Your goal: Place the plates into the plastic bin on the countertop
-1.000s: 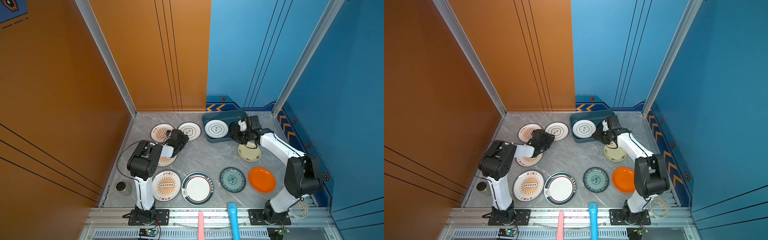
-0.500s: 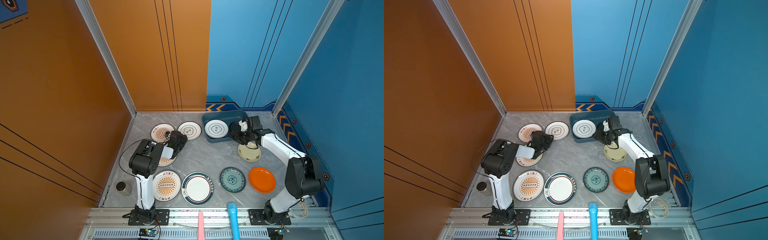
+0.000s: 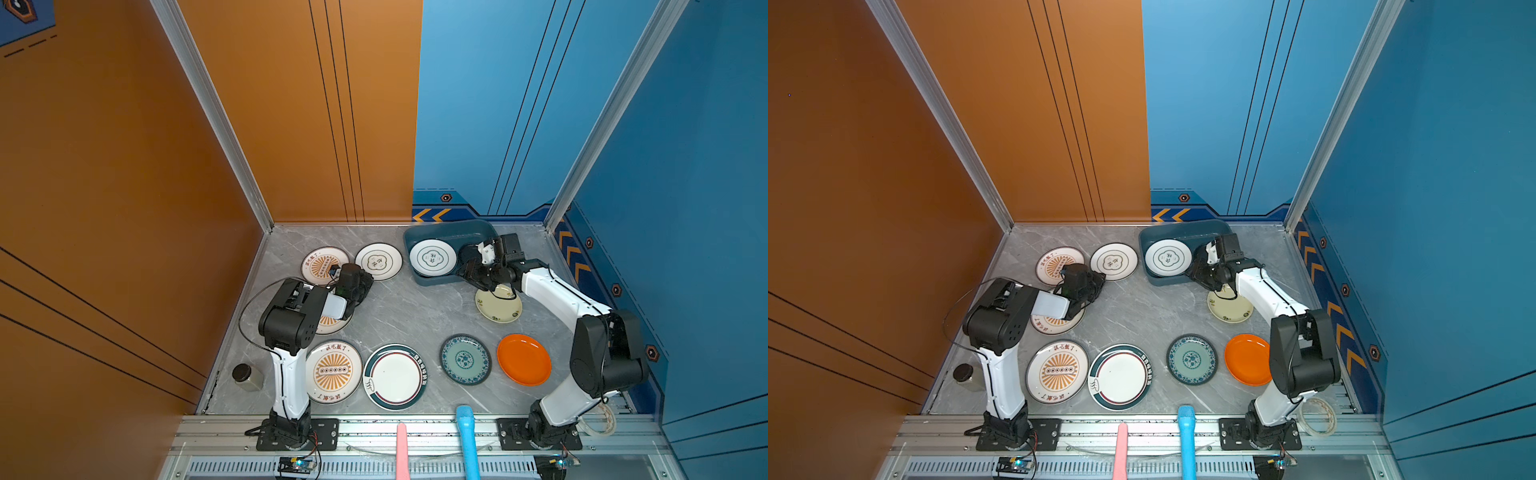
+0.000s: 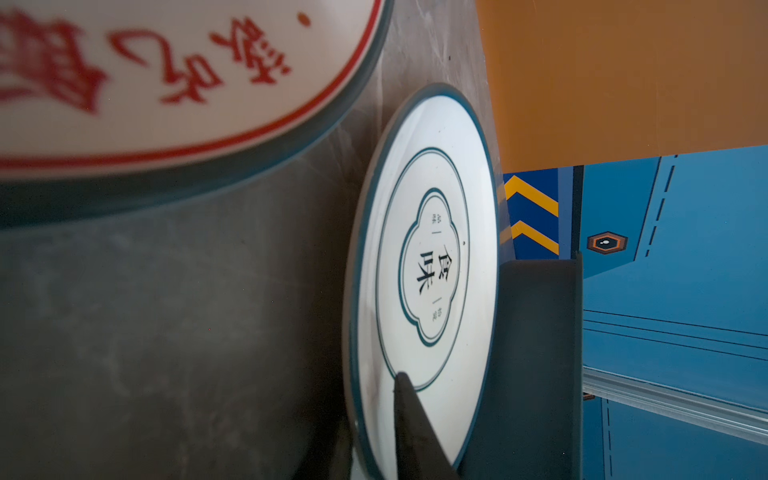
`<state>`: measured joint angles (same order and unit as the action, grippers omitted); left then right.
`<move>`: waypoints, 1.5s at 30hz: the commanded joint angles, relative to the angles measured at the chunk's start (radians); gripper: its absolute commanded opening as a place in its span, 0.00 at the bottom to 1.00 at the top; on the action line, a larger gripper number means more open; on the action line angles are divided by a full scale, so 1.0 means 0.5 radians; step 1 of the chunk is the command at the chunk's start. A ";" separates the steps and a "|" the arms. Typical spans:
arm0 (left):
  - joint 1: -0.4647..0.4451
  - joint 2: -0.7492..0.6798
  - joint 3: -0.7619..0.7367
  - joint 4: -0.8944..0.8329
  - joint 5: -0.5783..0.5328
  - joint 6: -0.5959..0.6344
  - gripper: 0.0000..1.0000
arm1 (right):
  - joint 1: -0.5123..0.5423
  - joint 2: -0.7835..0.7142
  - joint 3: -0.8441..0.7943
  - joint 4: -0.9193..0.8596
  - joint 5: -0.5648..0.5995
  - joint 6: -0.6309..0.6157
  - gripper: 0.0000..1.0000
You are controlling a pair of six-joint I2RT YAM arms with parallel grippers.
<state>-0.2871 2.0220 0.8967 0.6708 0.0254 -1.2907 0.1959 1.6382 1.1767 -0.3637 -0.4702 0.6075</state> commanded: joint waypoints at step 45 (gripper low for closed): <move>0.189 -1.704 -0.549 -1.039 0.583 0.624 0.00 | 0.198 -0.159 0.147 0.116 -0.582 -0.068 0.75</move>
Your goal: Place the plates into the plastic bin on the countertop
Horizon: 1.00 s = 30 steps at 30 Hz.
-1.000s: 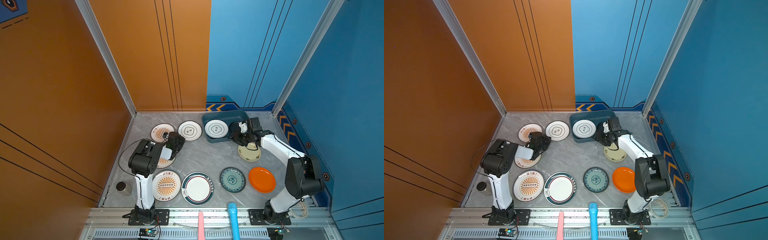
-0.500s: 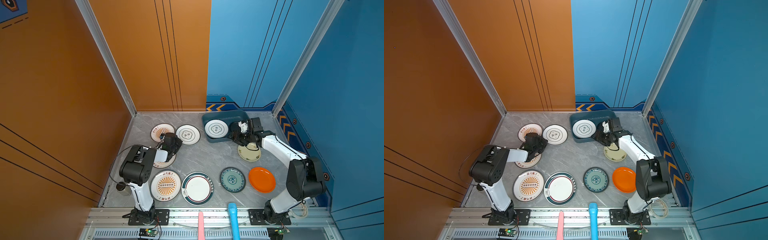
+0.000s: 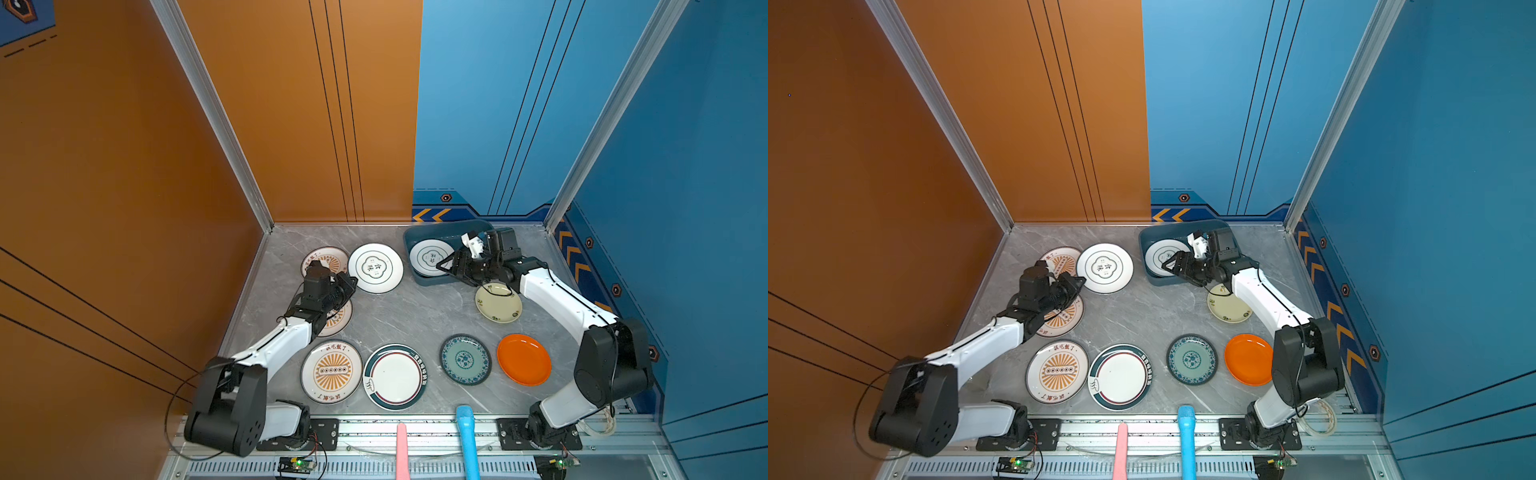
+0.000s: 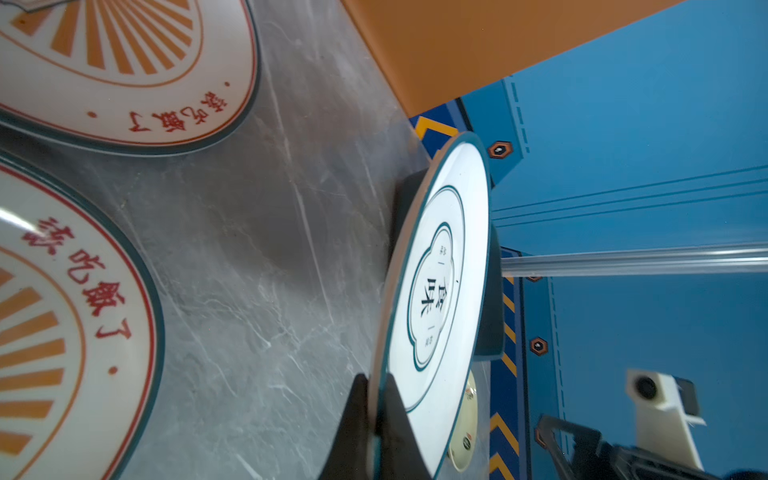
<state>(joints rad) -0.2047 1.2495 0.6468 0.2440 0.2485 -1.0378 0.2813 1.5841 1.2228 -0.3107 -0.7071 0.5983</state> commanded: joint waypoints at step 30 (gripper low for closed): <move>0.020 -0.035 0.168 -0.289 1.096 0.422 0.00 | 0.207 0.229 0.006 0.105 -0.677 -0.172 0.41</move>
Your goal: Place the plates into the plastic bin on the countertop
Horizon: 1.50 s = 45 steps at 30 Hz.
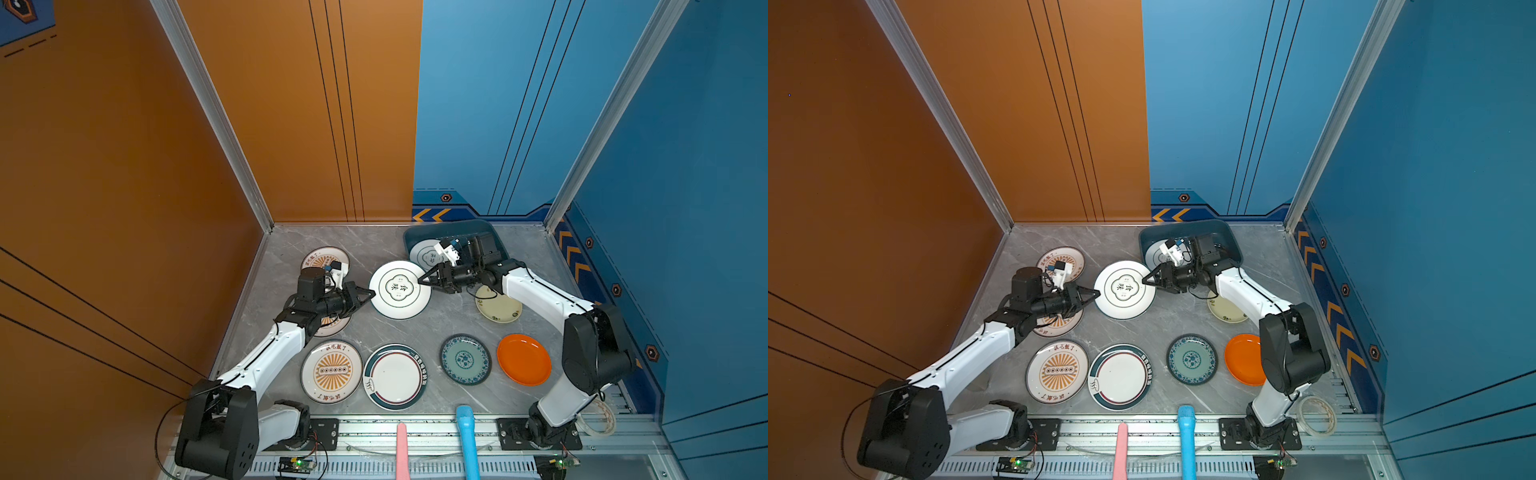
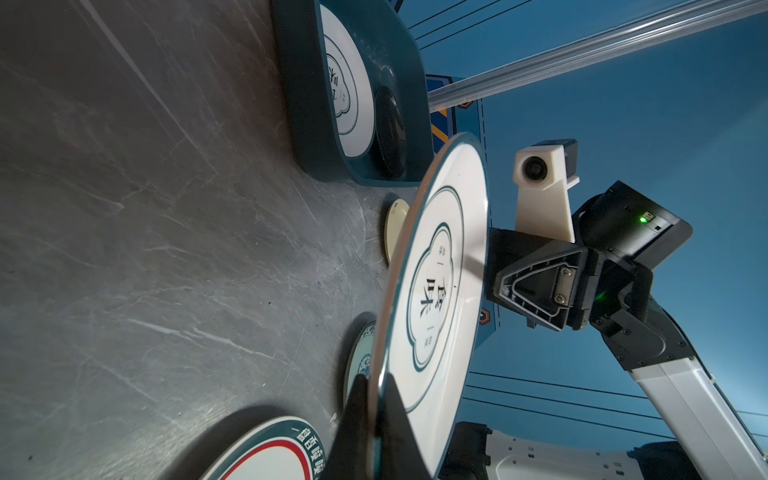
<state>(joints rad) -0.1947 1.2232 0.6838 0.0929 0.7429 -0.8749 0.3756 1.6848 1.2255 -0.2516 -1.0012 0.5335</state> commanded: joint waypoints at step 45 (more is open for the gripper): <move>0.222 -0.152 0.095 -0.548 -0.230 0.550 0.98 | -0.614 0.688 0.890 -0.478 0.783 0.280 0.00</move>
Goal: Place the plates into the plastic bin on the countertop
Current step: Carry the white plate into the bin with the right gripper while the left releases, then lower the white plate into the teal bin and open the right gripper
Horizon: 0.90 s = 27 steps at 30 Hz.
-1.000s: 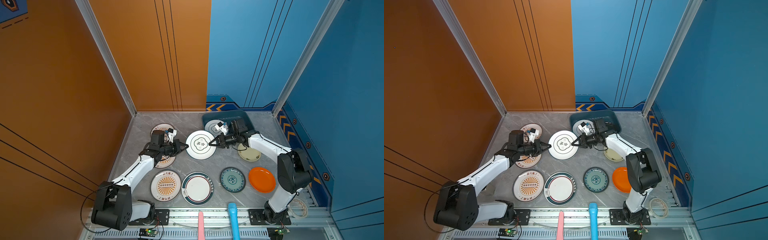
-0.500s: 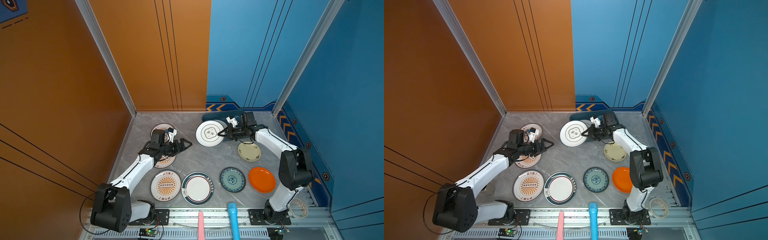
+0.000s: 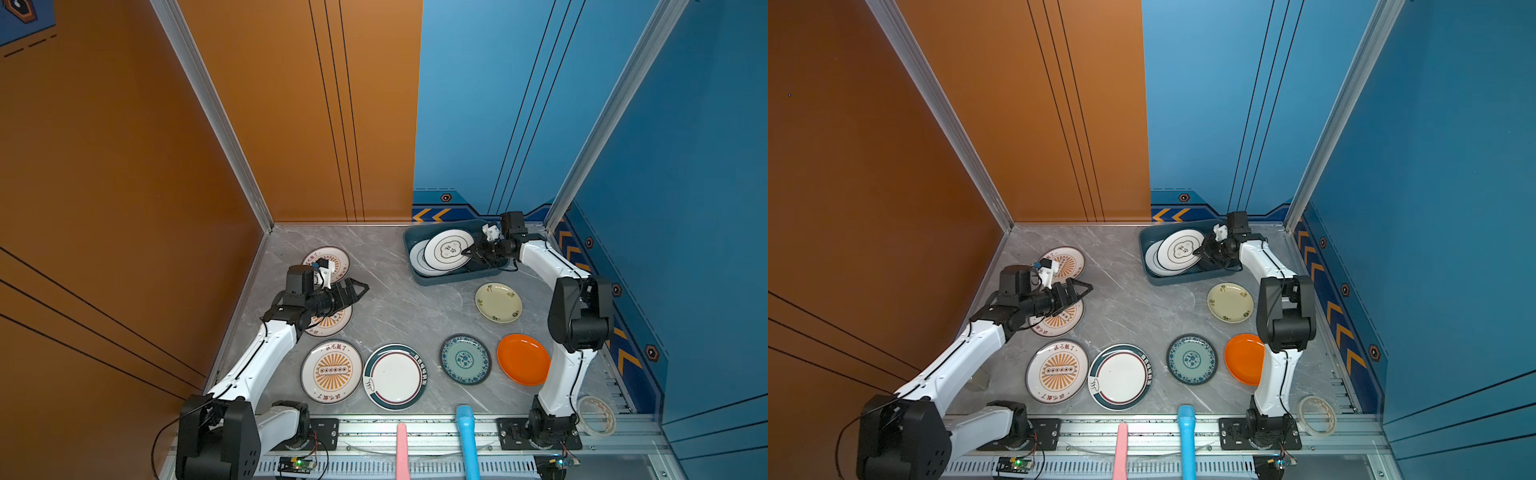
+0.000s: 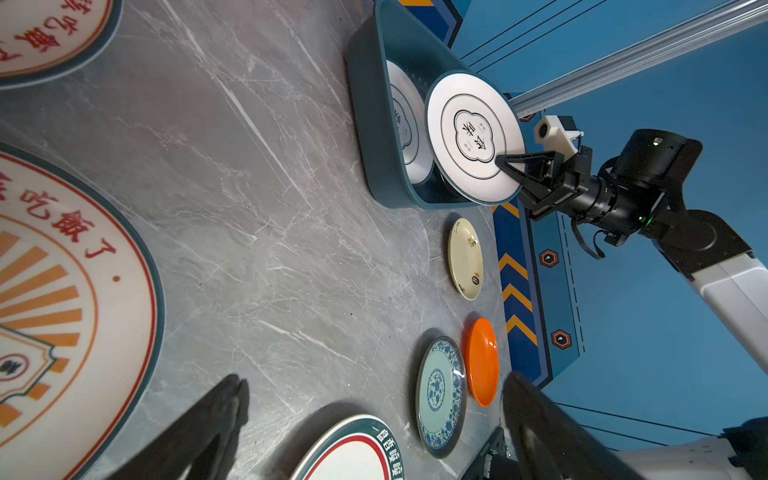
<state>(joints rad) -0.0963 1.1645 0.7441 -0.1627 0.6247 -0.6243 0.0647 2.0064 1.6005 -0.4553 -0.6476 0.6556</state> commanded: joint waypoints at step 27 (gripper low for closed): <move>0.137 -0.114 -0.080 -0.160 0.093 0.077 0.98 | 0.124 0.584 0.686 -0.441 0.314 -0.012 0.21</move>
<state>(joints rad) -0.0372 1.1198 0.7177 -0.2310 0.6479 -0.6083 0.1230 2.2742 1.9038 -0.6064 -0.5320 0.6689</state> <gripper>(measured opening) 0.979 0.196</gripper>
